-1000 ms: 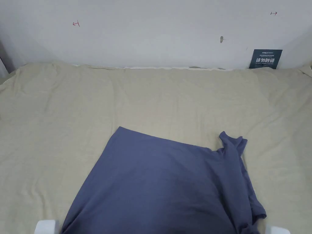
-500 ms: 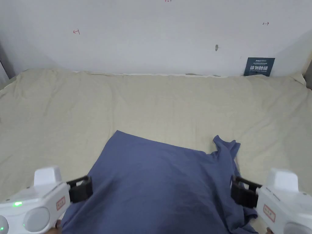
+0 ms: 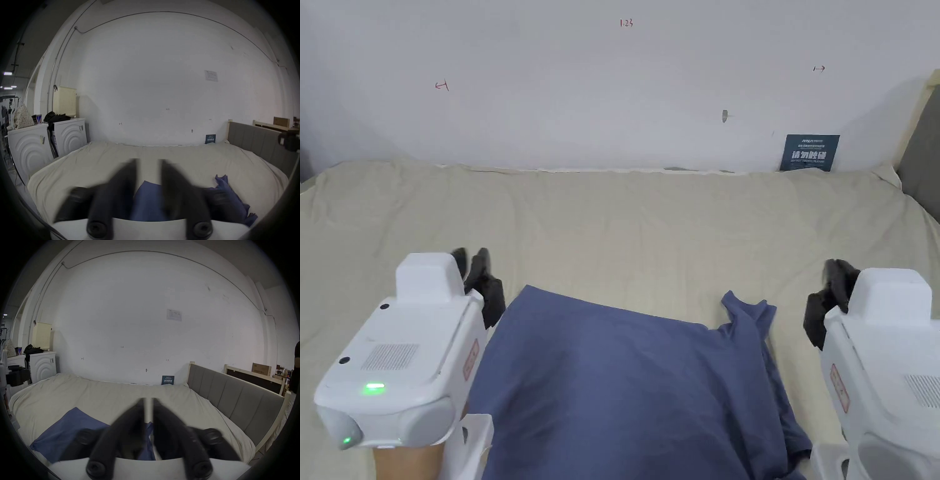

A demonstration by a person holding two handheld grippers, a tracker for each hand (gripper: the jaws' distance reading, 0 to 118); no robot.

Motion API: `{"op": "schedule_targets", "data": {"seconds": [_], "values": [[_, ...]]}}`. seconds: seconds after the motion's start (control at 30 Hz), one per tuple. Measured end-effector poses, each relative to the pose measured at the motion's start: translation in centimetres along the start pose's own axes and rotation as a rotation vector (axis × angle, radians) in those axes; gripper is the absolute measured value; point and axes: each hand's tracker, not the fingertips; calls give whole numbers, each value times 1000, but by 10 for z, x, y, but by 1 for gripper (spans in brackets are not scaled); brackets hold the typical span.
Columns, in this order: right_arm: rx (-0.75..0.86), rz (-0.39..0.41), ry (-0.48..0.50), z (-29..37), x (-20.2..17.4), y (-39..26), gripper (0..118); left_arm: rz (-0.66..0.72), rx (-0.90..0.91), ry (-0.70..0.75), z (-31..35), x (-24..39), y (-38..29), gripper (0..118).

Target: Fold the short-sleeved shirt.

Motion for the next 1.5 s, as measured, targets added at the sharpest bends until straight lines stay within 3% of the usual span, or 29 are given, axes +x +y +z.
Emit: {"op": "schedule_targets", "data": {"seconds": [0.37,0.6,0.83,0.87,0.9,0.97,1.0,1.17,1.23,1.3,1.37,1.43,1.5], "values": [[-15,-6,-16,-24,3,0,1,-99,-207,-80,-68,5,-17,0],[-32,5,-38,-69,4,-3,1,-69,-436,-187,-195,-7,-36,0],[-87,12,-60,-130,6,-17,1,-119,-598,-115,-320,-15,-83,5],[-95,11,-61,-137,7,-21,1,-131,-617,-114,-335,-17,-91,21],[-103,10,-65,-145,6,-23,1,-121,-654,-119,-350,-20,-99,44],[-127,6,-71,-159,9,-31,1,-96,-744,-114,-375,-22,-118,101],[-138,0,-74,-165,11,-35,1,-102,-768,-102,-385,-23,-128,109],[-210,-22,-91,-188,18,-60,1,-150,-839,-72,-415,-16,-168,95],[-246,-31,-95,-192,21,-70,1,-125,-886,-96,-416,-13,-181,72],[-278,-56,-87,-195,24,-78,1,-104,-877,-121,-413,-8,-185,64],[-322,-72,-82,-199,29,-87,1,-110,-851,-96,-405,-4,-179,42],[-394,-83,-78,-207,32,-95,1,-163,-829,-78,-402,3,-176,37],[-478,-106,-64,-221,37,-104,1,-189,-821,-109,-396,3,-171,9]]}}
